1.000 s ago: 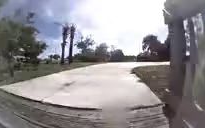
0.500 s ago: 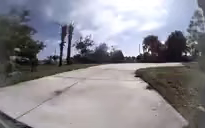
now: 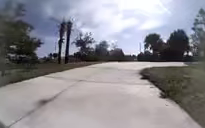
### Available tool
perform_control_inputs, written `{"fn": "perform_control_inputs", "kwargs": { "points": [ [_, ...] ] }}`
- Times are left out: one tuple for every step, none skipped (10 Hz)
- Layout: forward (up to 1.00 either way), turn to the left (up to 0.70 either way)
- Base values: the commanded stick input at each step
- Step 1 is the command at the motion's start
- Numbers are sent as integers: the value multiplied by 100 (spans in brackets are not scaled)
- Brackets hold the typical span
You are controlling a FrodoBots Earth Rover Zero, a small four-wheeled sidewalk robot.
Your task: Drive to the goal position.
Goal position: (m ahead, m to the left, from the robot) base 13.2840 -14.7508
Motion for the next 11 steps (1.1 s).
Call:
{"fn": "perform_control_inputs", "kwargs": {
  "points": [
    [84,-7],
    [84,-26],
    [84,-34],
    [84,-34],
    [84,-4],
    [84,0],
    [84,0],
    [84,0],
    [84,-19],
    [84,-31],
    [84,-34]
  ]
}}
